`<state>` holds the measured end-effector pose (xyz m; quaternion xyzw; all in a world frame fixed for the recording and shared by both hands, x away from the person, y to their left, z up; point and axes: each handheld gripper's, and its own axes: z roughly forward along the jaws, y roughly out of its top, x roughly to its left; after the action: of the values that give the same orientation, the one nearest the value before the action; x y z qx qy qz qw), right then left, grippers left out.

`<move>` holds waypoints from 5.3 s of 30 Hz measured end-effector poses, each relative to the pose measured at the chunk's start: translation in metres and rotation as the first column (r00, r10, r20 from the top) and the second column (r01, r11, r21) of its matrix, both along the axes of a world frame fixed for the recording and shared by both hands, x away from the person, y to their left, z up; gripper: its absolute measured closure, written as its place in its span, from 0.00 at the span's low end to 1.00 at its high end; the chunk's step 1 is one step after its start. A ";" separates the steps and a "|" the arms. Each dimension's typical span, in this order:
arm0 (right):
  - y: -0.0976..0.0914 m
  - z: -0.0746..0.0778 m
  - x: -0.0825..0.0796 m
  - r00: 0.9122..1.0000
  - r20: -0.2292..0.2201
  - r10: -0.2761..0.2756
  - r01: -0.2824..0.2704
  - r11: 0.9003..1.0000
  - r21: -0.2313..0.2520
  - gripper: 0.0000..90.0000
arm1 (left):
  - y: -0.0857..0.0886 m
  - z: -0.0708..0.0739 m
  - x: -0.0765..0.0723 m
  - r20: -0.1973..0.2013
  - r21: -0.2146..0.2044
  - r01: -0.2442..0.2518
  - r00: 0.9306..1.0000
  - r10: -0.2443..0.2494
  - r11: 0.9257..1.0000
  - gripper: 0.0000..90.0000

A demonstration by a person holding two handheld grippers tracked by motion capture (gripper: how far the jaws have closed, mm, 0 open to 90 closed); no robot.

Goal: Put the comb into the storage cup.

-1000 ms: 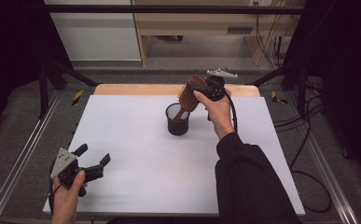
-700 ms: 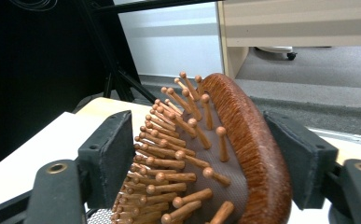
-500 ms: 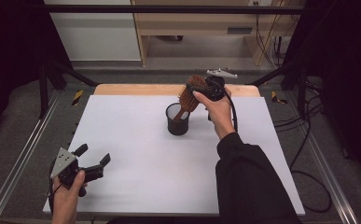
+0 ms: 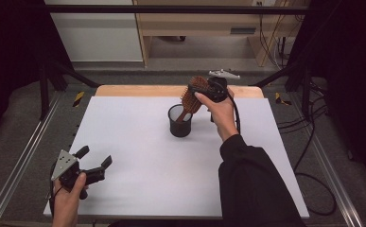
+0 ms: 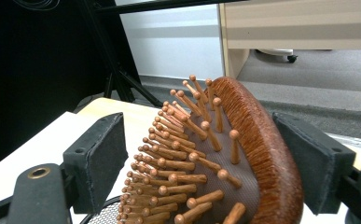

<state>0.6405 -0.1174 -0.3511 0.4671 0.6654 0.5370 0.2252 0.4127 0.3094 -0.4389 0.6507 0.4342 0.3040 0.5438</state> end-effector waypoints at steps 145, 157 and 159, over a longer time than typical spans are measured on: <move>-0.173 -0.062 -0.208 0.966 0.247 -0.082 0.103 0.992 -0.075 0.04 | 0.022 0.005 -0.011 0.128 0.012 -0.054 0.990 0.052 0.998 0.02; -0.174 -0.085 -0.217 0.973 0.219 -0.077 0.095 0.993 -0.073 0.04 | 0.022 0.005 -0.012 0.144 0.005 -0.053 0.988 0.051 0.999 0.02; -0.172 -0.088 -0.218 0.974 0.214 -0.072 0.090 0.993 -0.074 0.04 | 0.022 0.005 -0.012 0.145 0.006 -0.049 0.988 0.047 0.999 0.02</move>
<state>0.4222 -0.2898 -0.4387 0.4243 0.6400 0.5457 0.3355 0.4004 0.3310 -0.4335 0.6189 0.4075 0.3657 0.5632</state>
